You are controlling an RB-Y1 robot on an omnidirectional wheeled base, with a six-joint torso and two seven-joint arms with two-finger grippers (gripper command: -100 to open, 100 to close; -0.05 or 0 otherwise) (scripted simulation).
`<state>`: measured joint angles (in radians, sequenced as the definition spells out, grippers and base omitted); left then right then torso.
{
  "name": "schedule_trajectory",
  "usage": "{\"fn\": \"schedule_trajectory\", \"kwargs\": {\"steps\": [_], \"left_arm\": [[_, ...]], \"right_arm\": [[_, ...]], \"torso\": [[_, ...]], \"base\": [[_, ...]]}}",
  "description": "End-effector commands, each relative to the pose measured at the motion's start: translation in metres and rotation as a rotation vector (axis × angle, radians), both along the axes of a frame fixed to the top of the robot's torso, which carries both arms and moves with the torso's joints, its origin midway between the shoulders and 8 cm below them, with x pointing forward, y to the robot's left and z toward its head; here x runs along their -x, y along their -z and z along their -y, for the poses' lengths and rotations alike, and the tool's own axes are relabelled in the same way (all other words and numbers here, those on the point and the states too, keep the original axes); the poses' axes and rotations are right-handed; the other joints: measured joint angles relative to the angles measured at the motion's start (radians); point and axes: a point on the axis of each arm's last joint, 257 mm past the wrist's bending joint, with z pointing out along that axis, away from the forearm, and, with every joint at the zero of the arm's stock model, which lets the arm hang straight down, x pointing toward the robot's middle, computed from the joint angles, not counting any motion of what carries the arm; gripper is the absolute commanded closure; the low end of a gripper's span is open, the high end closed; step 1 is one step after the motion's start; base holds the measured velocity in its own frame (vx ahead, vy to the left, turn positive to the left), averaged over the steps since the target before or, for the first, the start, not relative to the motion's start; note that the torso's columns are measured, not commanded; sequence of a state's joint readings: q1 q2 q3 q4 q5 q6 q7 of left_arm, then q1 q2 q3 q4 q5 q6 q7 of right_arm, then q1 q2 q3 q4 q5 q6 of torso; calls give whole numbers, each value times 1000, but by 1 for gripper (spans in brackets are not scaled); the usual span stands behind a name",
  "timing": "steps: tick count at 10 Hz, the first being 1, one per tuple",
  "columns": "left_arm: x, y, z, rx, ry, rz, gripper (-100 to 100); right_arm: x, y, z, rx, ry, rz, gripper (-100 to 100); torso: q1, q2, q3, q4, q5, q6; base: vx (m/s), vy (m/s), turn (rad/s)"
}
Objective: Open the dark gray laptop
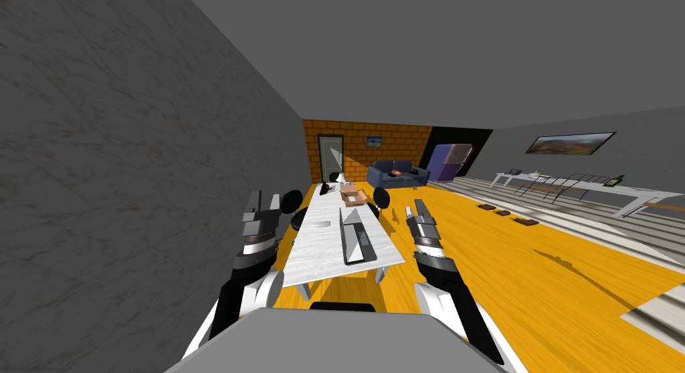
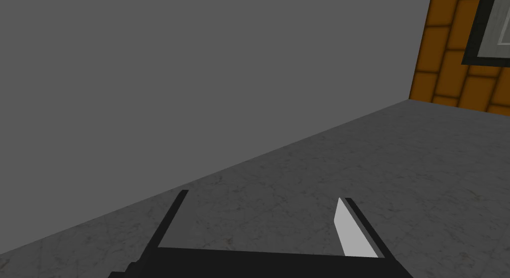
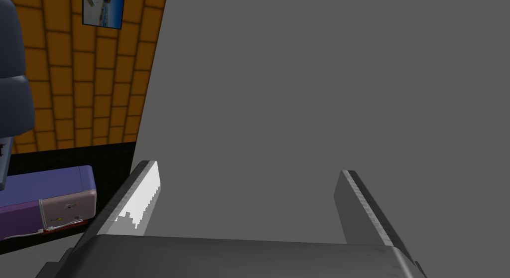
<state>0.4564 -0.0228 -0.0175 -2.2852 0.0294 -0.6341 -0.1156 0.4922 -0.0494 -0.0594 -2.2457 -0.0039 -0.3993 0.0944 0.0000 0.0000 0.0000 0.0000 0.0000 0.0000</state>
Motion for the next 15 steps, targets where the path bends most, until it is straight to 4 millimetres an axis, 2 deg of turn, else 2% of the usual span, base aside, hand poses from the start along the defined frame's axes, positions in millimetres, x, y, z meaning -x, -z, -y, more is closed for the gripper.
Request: {"fn": "schedule_trajectory", "kwargs": {"steps": [1,9,10,12,15], "left_arm": [[0,0,0,0,0,0,0],[0,0,0,0,0,0,0],[0,0,0,0,0,0,0],[0,0,0,0,0,0,0],[0,0,0,0,0,0,0]], "right_arm": [[0,0,0,0,0,0,0],[0,0,0,0,0,0,0],[-3,3,-1,50,9,-14,-100],[-7,7,-2,110,30,-30,-100],[-11,13,-2,182,63,-47,-100]], "torso": [[0,40,-82,41,0,0],[0,618,-1234,617,0,0],[0,691,-1382,691,0,0],[5,739,-1467,735,1,0],[0,736,-1477,737,0,0]], "base": [[0,0,0],[0,0,0],[-58,29,19],[-117,102,7],[-74,104,3]]}}
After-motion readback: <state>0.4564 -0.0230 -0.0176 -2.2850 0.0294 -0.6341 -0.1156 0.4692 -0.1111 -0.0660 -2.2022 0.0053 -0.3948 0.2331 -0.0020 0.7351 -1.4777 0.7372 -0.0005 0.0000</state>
